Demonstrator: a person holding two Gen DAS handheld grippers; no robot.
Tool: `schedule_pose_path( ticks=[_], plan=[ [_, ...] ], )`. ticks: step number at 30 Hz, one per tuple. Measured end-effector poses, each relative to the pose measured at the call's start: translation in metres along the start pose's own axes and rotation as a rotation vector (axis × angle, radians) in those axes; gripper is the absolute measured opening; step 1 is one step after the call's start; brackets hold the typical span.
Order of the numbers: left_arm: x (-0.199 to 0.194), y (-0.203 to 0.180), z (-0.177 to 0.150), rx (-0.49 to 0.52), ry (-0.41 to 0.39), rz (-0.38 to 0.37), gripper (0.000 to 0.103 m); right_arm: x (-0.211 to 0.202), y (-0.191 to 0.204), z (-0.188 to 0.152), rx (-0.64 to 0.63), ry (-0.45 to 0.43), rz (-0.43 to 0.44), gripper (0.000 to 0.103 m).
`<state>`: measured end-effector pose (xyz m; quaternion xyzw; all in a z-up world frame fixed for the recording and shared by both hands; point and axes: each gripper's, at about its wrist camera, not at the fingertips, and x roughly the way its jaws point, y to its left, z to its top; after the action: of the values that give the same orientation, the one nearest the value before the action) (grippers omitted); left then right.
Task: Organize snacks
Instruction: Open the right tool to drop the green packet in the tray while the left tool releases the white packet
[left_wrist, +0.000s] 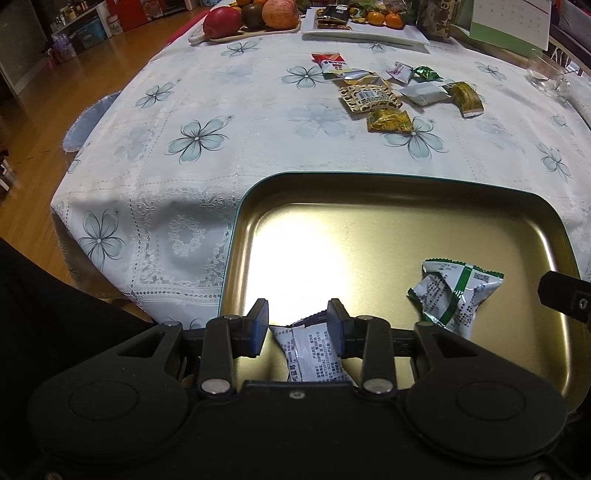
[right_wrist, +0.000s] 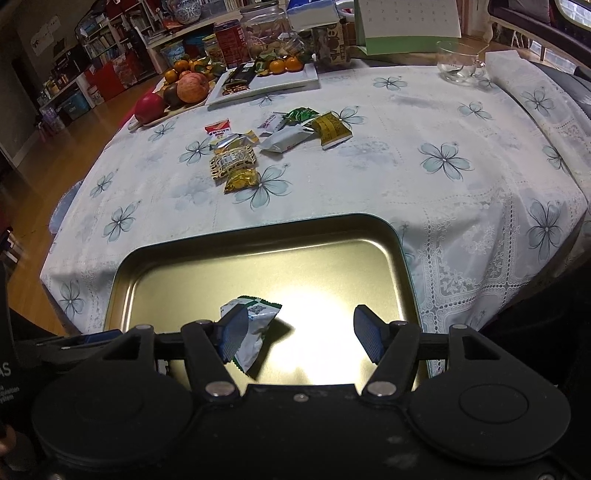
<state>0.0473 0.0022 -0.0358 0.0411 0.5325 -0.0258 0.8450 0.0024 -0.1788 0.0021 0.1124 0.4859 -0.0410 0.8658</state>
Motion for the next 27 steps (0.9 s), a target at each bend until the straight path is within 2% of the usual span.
schedule_pose_path(
  ticks=[9, 12, 16, 19, 23, 27],
  plan=[
    [0.000, 0.000, 0.001, 0.001, 0.000, 0.004, 0.045, -0.001, 0.005, -0.004, -0.021, -0.033, -0.077, 0.073],
    [0.000, 0.001, 0.001, -0.001, 0.000, 0.006, 0.045, -0.002, 0.002, -0.002, -0.005, -0.037, -0.093, 0.073],
    [0.002, 0.001, 0.001, 0.001, 0.005, 0.008, 0.045, 0.007, -0.001, 0.000, -0.010, 0.015, -0.087, 0.070],
    [0.002, 0.000, 0.001, 0.010, 0.003, 0.013, 0.045, 0.009, 0.006, -0.002, -0.053, 0.000, -0.101, 0.068],
    [0.001, -0.001, 0.000, 0.018, 0.000, 0.018, 0.045, 0.008, 0.020, -0.003, -0.179, 0.006, -0.124, 0.084],
    [0.001, -0.001, 0.000, 0.015, 0.000, 0.020, 0.045, 0.009, 0.025, -0.004, -0.216, 0.012, -0.137, 0.087]
  ],
)
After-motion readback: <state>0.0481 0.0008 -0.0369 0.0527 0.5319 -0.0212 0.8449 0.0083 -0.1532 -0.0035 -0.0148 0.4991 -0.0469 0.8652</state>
